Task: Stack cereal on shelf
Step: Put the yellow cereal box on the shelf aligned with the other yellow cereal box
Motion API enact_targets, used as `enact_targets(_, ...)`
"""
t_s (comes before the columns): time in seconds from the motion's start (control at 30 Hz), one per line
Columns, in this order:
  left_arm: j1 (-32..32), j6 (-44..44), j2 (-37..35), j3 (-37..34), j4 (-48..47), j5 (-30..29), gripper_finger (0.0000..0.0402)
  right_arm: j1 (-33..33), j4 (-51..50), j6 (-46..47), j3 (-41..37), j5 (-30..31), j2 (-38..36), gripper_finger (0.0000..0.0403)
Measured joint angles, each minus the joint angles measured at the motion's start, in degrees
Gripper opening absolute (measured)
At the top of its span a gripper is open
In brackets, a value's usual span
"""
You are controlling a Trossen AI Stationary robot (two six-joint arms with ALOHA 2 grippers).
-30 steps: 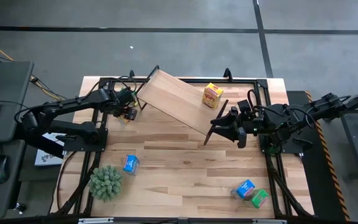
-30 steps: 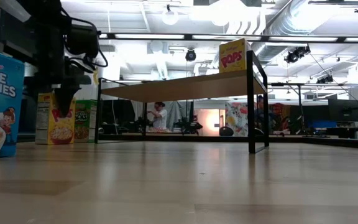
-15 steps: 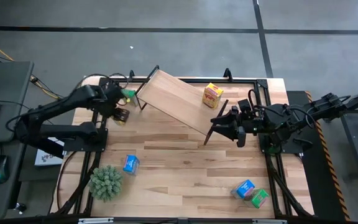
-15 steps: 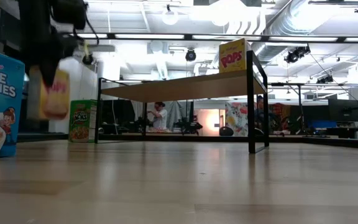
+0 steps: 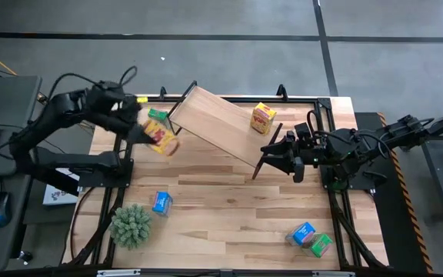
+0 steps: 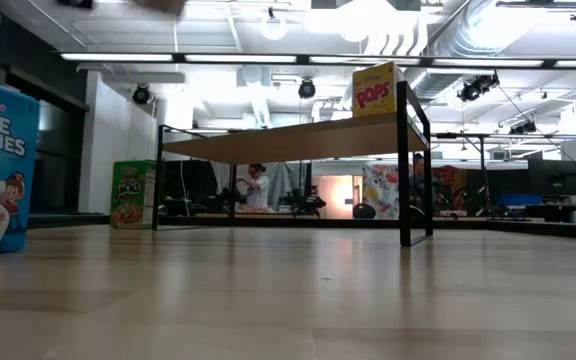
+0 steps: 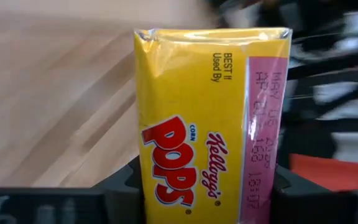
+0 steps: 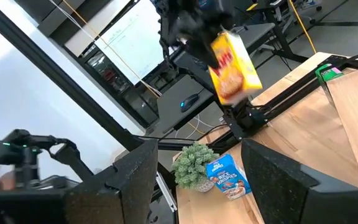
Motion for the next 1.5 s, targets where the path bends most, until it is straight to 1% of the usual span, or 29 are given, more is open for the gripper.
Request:
enact_targets(0.1,-5.32,-0.51,4.32,3.25,11.3,-1.67,0.0147,0.0,0.02,-0.57,0.0,0.36,0.0,0.0225)
enact_targets(0.2,-10.25,3.49,10.81,7.02,18.15,-3.45,0.0147,0.0,0.64,-0.56,0.0,0.37,0.0,0.0225)
enact_targets(0.3,-12.72,10.55,18.28,11.91,18.51,-5.1,0.0147,0.0,2.88,-0.66,0.0,0.34,0.0,0.0225)
enact_targets(0.47,-13.63,21.77,29.63,18.77,18.19,-9.63,0.0147,0.0,7.69,-4.26,0.0,0.33,0.0,0.0225)
enact_targets(0.57,-13.64,27.86,34.61,21.26,18.26,-12.42,0.0147,0.0,10.32,-6.5,0.02,0.32,0.0,0.0225)
enact_targets(0.67,-13.63,32.83,38.38,22.27,18.38,-15.14,0.0147,0.0,12.46,-8.33,0.02,0.3,-0.02,0.0225)
enact_targets(0.83,-13.7,38.75,43.34,22.36,19.58,-19.83,0.0147,0.0,12.98,-9.6,0.02,0.36,-0.02,0.0225)
enact_targets(0.93,-13.84,41.5,46.07,22.37,19.77,-20.47,0.0147,0.0,12.98,-9.6,0.02,0.37,-0.02,0.0225)
enact_targets(1.07,-14.11,43.06,49.21,22.37,20.82,-20.68,0.0147,0.0,13.0,-9.59,0.02,0.37,0.0,0.0225)
enact_targets(1.3,-14.15,43.58,51.0,22.37,23.54,-21.45,0.0147,0.0,13.03,-9.6,0.02,0.37,-0.02,0.0225)
enact_targets(1.37,-14.15,44.55,51.16,22.46,24.88,-22.77,0.0149,0.0,13.0,-9.59,0.02,0.37,0.0,0.0225)
enact_targets(1.43,-14.15,45.56,51.16,22.42,24.0,-24.06,0.0153,0.0,13.03,-9.59,0.02,0.39,-0.02,0.0225)
enact_targets(1.5,-14.15,46.22,51.18,22.42,24.53,-24.43,0.0159,0.01,13.0,-9.59,0.02,0.39,-0.01,0.0225)
